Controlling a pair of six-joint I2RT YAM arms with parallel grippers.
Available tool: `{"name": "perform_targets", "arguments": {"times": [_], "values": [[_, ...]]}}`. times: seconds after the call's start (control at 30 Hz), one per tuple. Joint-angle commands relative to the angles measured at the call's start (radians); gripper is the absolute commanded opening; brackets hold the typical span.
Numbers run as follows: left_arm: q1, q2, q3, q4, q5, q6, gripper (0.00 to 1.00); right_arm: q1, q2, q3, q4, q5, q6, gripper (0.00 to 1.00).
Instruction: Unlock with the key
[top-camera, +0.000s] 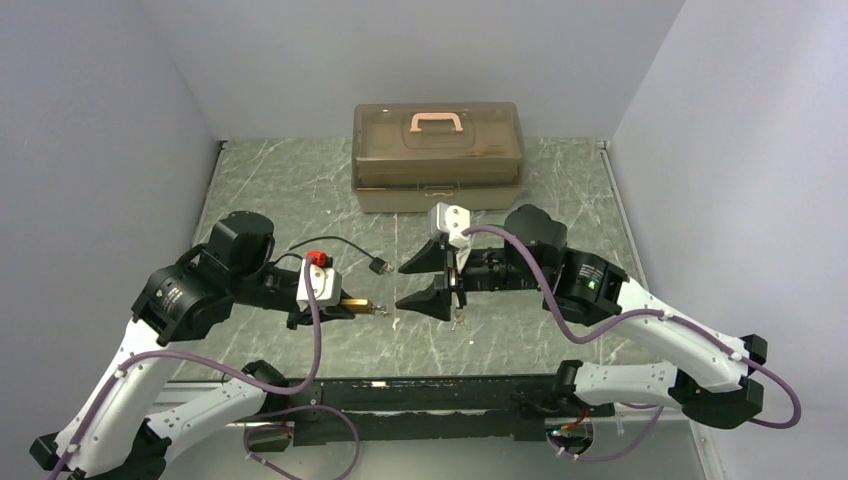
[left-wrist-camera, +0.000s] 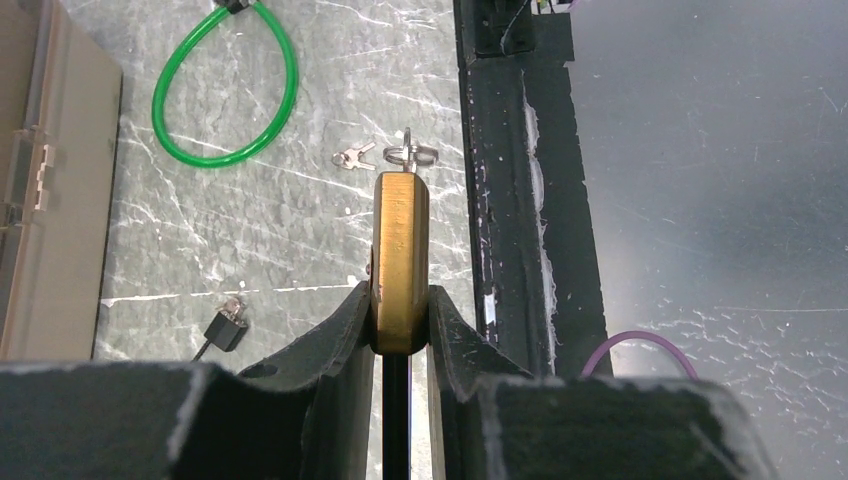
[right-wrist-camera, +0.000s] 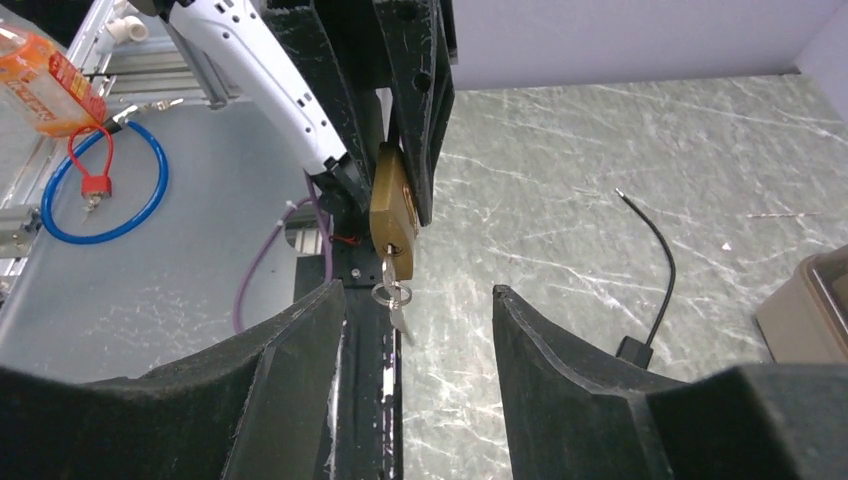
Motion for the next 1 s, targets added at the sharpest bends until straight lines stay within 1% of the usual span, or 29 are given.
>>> {"name": "perform_targets", "arguments": {"times": [0.0, 0.07, 0.23, 0.47, 0.6, 0.73, 0.87, 0.93, 0.97], "values": [[-0.003, -0.018, 0.047, 0.064, 0.03, 0.012, 0.0, -0.004, 0.038, 0.017, 0.03, 0.003, 0.009, 0.59], [-0.003, -0.02, 0.045, 0.068, 0.033, 0.008, 0.0, -0.001, 0.064, 0.027, 0.025, -0.004, 0.026, 0.58], [0.0, -0.014, 0.04, 0.1, 0.053, -0.022, 0.0, -0.002, 0.095, 0.018, 0.056, -0.073, 0.063, 0.46], [-0.001, -0.015, 0.027, 0.108, 0.055, -0.023, 0.0, -0.002, 0.124, 0.02, 0.06, -0.124, 0.08, 0.35], [0.0, -0.019, 0.019, 0.114, 0.052, -0.028, 0.0, -0.003, 0.151, 0.047, 0.02, -0.153, 0.082, 0.34], [-0.001, -0.02, 0.016, 0.113, 0.053, -0.03, 0.0, -0.003, 0.136, 0.037, 0.031, -0.156, 0.083, 0.31], [-0.001, -0.017, 0.022, 0.115, 0.057, -0.035, 0.0, -0.003, 0.147, 0.05, 0.017, -0.155, 0.076, 0.19], [-0.001, -0.019, 0.02, 0.118, 0.058, -0.037, 0.0, -0.003, 0.146, 0.045, 0.027, -0.155, 0.08, 0.11], [0.0, -0.019, 0.019, 0.117, 0.057, -0.037, 0.0, -0.004, 0.147, 0.044, 0.032, -0.155, 0.082, 0.06]]}}
